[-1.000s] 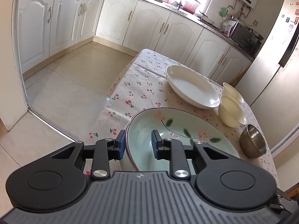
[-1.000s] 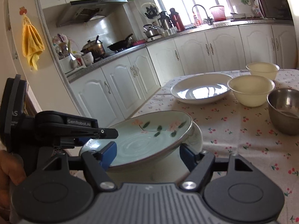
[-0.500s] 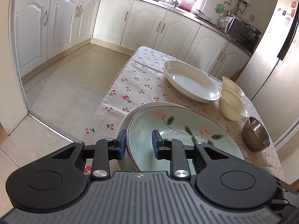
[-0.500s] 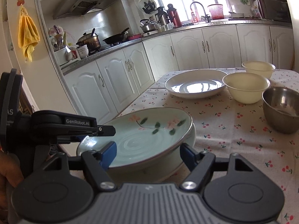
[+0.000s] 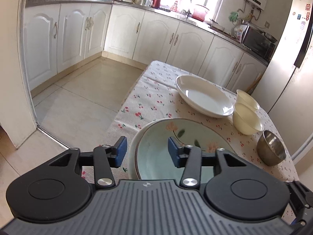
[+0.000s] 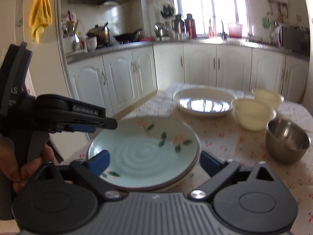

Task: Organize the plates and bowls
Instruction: 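Carry the green plate and lower it onto the flower-pattern plate, release, then move the left tool toward the steel bowl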

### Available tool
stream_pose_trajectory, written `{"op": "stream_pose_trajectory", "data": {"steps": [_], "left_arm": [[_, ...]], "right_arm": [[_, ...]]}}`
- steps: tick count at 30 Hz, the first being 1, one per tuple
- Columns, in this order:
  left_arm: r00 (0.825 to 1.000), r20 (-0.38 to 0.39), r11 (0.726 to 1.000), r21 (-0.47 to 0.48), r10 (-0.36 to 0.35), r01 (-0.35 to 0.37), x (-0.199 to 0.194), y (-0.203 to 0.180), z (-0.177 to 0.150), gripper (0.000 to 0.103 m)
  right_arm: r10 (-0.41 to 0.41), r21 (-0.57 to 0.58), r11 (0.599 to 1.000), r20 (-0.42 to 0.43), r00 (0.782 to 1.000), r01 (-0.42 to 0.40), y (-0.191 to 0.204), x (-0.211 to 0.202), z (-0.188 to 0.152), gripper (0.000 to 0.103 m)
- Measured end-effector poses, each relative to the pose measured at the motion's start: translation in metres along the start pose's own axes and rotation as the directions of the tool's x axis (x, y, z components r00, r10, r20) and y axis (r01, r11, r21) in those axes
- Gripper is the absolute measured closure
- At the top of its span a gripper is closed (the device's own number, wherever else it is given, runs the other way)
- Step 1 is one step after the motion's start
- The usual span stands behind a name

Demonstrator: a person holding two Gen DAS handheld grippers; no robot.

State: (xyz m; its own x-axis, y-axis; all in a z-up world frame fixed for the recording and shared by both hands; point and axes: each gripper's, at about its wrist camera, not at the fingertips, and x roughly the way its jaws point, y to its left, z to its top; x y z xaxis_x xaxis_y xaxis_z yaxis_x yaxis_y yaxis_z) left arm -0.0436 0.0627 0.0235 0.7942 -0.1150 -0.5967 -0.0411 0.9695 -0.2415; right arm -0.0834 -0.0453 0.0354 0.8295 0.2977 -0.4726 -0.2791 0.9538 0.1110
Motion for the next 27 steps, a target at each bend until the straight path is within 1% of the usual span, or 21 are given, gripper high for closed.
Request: {"op": "stream_pose_trajectory", "data": {"steps": [3,4,7,10,12,18,27], "left_arm": [[1.0,0.028,1.0,0.016,0.01,-0.01,-0.007,-0.002,0.003,0.035],[1.0,0.03,1.0,0.013,0.007,-0.007,-0.008,-0.002,0.003,0.034],[1.0,0.031,1.0,-0.001,-0.001,0.001,-0.011,-0.004,0.003,0.027],[1.0,0.029,1.0,0.011,-0.011,0.011,-0.011,-0.01,0.001,0.019],[0.999,0.029,1.0,0.015,-0.012,0.012,-0.012,-0.015,0.0,0.005],[0.998,0.008,0.998,0.023,-0.062,0.062,-0.011,-0.03,-0.004,0.004],[0.996,-0.027,0.996,0.034,-0.08,0.081,-0.008,-0.051,-0.008,0.004]], "right_arm": [[0.005,0.046,0.999,0.026,1.0,-0.006,-0.012,-0.002,-0.001,0.002],[0.005,0.073,0.997,0.036,0.999,-0.008,-0.018,-0.003,-0.002,0.002],[-0.007,0.145,0.989,0.066,0.998,-0.002,-0.033,-0.006,-0.001,0.002],[-0.032,0.193,0.981,0.11,0.993,0.01,-0.045,-0.013,0.0,0.002],[-0.05,0.22,0.975,0.133,0.99,0.02,-0.051,-0.017,-0.001,0.001],[-0.089,0.288,0.957,0.162,0.983,0.039,-0.07,-0.025,-0.003,0.001],[-0.139,0.388,0.92,0.182,0.974,0.058,-0.102,-0.036,-0.01,0.001]]}}
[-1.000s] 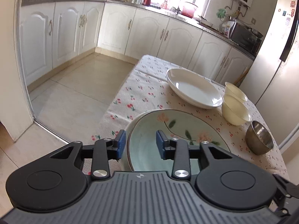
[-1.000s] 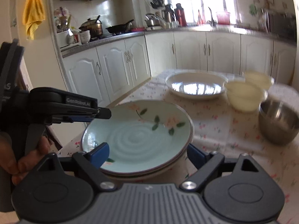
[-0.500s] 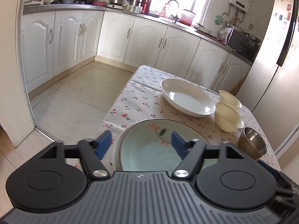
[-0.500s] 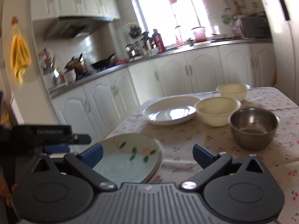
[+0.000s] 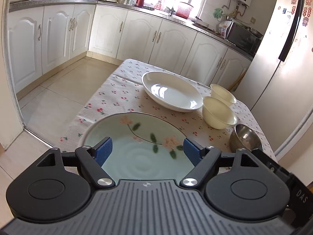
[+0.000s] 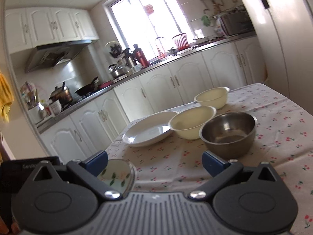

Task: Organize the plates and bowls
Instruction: 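Move the left tool toward the steel bowl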

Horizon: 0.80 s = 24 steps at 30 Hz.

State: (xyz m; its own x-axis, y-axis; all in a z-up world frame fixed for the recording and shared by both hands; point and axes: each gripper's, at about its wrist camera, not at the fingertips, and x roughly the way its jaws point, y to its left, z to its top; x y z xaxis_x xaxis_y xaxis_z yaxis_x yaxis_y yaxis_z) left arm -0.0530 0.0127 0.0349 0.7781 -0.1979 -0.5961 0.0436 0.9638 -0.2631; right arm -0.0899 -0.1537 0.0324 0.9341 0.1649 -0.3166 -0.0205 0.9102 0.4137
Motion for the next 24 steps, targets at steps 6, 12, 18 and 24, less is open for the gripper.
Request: {"op": "stream_pose_trajectory", "data": {"steps": [6,12,18,24], "left_arm": [[1.0,-0.018,1.0,0.018,-0.017,0.018,0.004,-0.018,-0.003,0.004],[0.999,-0.039,0.999,0.033,-0.03,0.032,0.012,-0.036,-0.007,0.003],[0.997,-0.065,0.998,0.05,-0.043,0.046,0.022,-0.055,-0.012,0.003],[0.995,-0.085,0.996,0.062,-0.057,0.063,0.032,-0.071,-0.015,0.0]], "right_arm": [[-0.024,0.071,0.997,0.022,0.999,0.022,-0.022,-0.005,0.004,0.001],[-0.052,0.126,0.991,0.04,0.998,0.047,-0.043,-0.012,0.007,0.001],[-0.084,0.179,0.981,0.053,0.995,0.073,-0.065,-0.017,0.009,0.001],[-0.118,0.224,0.969,0.065,0.991,0.101,-0.086,-0.021,0.012,0.001]]}}
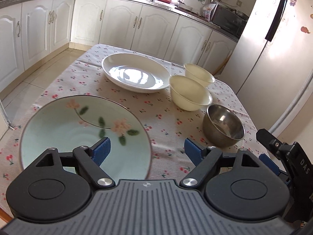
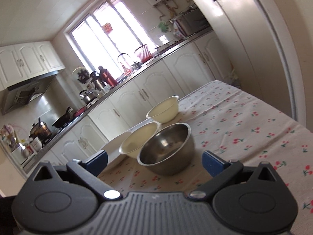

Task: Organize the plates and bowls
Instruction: 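Move the left tool toward the steel bowl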

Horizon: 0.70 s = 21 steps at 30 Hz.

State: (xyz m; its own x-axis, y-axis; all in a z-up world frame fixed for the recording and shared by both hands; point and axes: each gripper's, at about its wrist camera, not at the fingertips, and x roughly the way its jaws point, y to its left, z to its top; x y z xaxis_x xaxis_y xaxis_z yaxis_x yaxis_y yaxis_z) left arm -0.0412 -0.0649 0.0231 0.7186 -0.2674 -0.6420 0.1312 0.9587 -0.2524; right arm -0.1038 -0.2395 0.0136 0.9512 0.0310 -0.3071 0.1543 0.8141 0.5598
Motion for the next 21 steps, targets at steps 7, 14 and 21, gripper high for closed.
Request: {"op": "stream_pose_trajectory", "data": {"steps": [7,14,21], "left_arm": [[1.0,-0.021,1.0,0.012,-0.02,0.021,0.012,-0.015,-0.001,0.0],[0.999,-0.036,0.999,0.016,-0.035,0.035,0.026,-0.03,-0.001,0.0],[1.0,0.003,0.999,0.037,0.007,-0.008,0.032,-0.043,0.005,0.0]], "right_arm": [[-0.027,0.039,0.999,0.018,0.999,0.027,-0.02,-0.001,0.007,0.001],[-0.058,0.103,0.993,0.031,0.998,0.055,-0.042,0.001,0.023,0.001],[-0.039,0.146,0.989,-0.007,0.999,0.04,-0.048,0.02,0.05,0.001]]}}
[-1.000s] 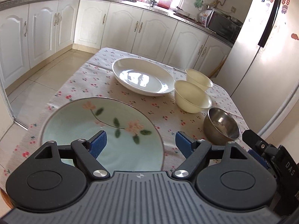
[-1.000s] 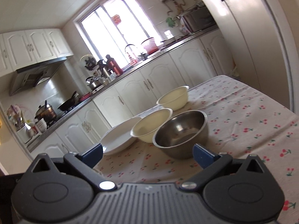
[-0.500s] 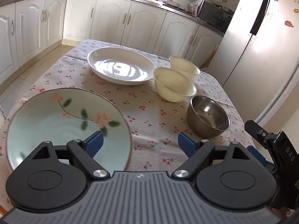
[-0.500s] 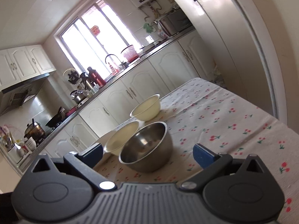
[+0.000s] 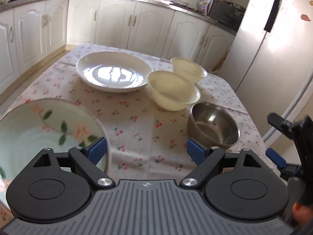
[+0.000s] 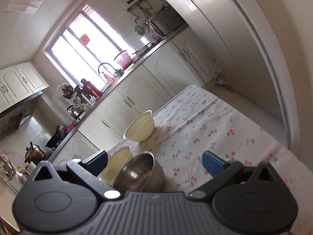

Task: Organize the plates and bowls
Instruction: 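Move the left tool toward the steel bowl, then grasp the rim of the steel bowl with the left tool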

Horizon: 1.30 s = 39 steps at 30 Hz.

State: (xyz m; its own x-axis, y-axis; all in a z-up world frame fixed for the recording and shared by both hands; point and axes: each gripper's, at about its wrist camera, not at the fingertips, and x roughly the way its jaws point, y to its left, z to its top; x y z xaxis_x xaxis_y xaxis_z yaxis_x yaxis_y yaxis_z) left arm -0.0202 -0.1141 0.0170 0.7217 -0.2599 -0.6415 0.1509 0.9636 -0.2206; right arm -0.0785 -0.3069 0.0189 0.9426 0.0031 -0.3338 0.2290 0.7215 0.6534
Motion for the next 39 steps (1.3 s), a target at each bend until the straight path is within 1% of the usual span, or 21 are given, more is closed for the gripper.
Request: {"op": "stream_pose_trajectory", "data": {"steps": [1,4,6,8,11,13,16,20,22,25,27,28,30,31,32,33,38,39], "left_arm": [[1.0,0.009,1.0,-0.003,-0.017,0.017,-0.001,0.0,0.002,0.0],[0.999,0.047,1.0,-0.019,0.001,0.0,-0.002,-0.004,0.009,0.0],[0.999,0.038,1.0,-0.006,-0.024,0.024,0.002,-0.009,0.013,0.0],[0.999,0.037,1.0,-0.001,-0.025,0.025,0.007,-0.016,0.014,0.0],[0.999,0.032,0.999,0.007,-0.041,0.041,0.016,-0.025,0.014,0.0],[0.998,0.024,0.999,0.004,-0.052,0.052,0.024,-0.03,0.014,0.0],[0.998,0.021,0.998,-0.013,-0.058,0.059,0.036,-0.034,0.014,0.0],[0.998,0.006,0.998,-0.029,-0.062,0.062,0.051,-0.04,0.012,0.0],[0.998,0.0,0.998,-0.024,-0.056,0.056,0.057,-0.044,0.01,0.004],[0.998,-0.014,0.998,-0.029,-0.057,0.056,0.067,-0.048,0.01,0.015],[0.998,-0.025,0.998,-0.036,-0.059,0.058,0.073,-0.051,0.009,0.027],[0.998,-0.029,0.997,-0.042,-0.059,0.058,0.076,-0.051,0.008,0.029],[0.997,-0.043,0.997,-0.053,-0.063,0.061,0.084,-0.053,0.008,0.04],[0.996,-0.051,0.996,-0.058,-0.067,0.064,0.087,-0.052,0.008,0.043],[0.997,-0.042,0.996,-0.056,-0.065,0.062,0.087,-0.055,0.006,0.047],[0.997,-0.037,0.997,-0.051,-0.061,0.059,0.088,-0.056,0.006,0.054],[0.995,-0.04,0.995,-0.052,-0.088,0.085,0.089,-0.058,0.004,0.064],[0.995,-0.041,0.994,-0.049,-0.095,0.093,0.089,-0.059,0.003,0.064]], "right_arm": [[0.004,0.002,1.0,0.001,1.0,-0.004,0.001,0.003,0.005,0.001],[0.024,0.01,1.0,-0.015,1.0,-0.023,0.006,0.017,0.018,0.001],[0.036,0.019,0.999,-0.048,0.998,-0.035,0.009,0.032,0.027,0.001],[0.059,0.037,0.998,-0.063,0.996,-0.056,0.01,0.044,0.03,0.001],[0.113,0.043,0.993,-0.099,0.989,-0.109,0.007,0.057,0.028,0.001],[0.131,0.04,0.991,-0.117,0.984,-0.127,0.004,0.061,0.025,0.003],[0.163,0.066,0.986,-0.136,0.977,-0.156,-0.003,0.066,0.027,0.005],[0.192,0.096,0.979,-0.162,0.968,-0.178,-0.009,0.071,0.029,0.005],[0.216,0.13,0.972,-0.177,0.96,-0.194,-0.013,0.073,0.029,0.005],[0.257,0.172,0.959,-0.204,0.945,-0.224,-0.016,0.075,0.028,0.005],[0.266,0.17,0.958,-0.218,0.939,-0.232,-0.015,0.075,0.029,0.005],[0.272,0.168,0.957,-0.223,0.936,-0.238,-0.014,0.074,0.03,0.004],[0.276,0.163,0.956,-0.233,0.933,-0.242,-0.012,0.075,0.031,0.002],[0.272,0.157,0.958,-0.238,0.932,-0.24,-0.012,0.075,0.031,0.002],[0.268,0.151,0.96,-0.245,0.932,-0.236,-0.012,0.076,0.031,0.002],[0.264,0.15,0.961,-0.253,0.931,-0.232,-0.012,0.077,0.03,0.002],[0.283,0.155,0.956,-0.283,0.917,-0.247,-0.014,0.079,0.031,0.002],[0.286,0.146,0.956,-0.288,0.914,-0.253,-0.012,0.079,0.031,0.001]]}}
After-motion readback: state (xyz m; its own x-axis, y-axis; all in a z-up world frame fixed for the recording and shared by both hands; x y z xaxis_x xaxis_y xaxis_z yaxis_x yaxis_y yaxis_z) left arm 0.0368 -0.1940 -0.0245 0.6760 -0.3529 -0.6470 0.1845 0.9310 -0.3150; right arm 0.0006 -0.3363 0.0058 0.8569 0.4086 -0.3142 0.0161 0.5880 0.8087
